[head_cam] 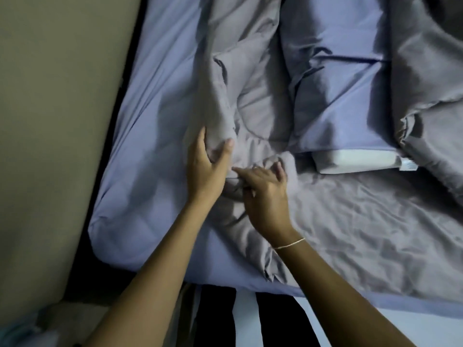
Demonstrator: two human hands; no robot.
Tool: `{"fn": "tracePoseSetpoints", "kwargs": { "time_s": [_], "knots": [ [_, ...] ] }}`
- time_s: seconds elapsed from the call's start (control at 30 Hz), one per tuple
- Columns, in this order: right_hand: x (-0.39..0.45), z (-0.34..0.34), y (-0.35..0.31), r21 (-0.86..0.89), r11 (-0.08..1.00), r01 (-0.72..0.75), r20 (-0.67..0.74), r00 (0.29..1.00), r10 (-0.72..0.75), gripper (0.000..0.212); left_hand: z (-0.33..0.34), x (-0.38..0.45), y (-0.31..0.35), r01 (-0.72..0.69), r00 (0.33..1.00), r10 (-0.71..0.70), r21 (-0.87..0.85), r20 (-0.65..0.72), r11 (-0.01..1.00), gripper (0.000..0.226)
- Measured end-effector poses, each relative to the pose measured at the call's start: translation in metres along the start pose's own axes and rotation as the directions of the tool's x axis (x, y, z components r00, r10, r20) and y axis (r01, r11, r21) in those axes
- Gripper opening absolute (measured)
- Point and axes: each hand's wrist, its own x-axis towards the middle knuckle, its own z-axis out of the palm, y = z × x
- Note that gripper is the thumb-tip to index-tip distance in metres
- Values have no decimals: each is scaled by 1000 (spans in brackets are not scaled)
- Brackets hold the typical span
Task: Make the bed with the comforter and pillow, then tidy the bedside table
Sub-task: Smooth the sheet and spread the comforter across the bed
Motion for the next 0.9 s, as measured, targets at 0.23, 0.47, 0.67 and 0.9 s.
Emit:
{"fn": "tracePoseSetpoints", "kwargs": {
  "time_s": [0.23, 0.47, 0.67, 0.9],
  "knots": [
    [-7, 37, -43, 261, 964, -43, 309, 950, -41, 35, -68, 26, -39, 110, 994, -108, 219, -22, 969, 61],
    [-14, 83, -56, 184, 976, -114, 453, 891, 19, 47, -157, 32, -125, 263, 962, -222, 314, -161, 912, 60],
    [-28, 114, -66, 117, 958, -263, 800, 596, 66, 61, -161, 11, -128, 165, 956, -37, 425, -293, 890, 52],
    [-20, 125, -49, 21, 970, -243, 554, 810, 191, 31, -114, -19, -158, -259, 947, 5, 754, 321, 603, 55]
  ]
}}
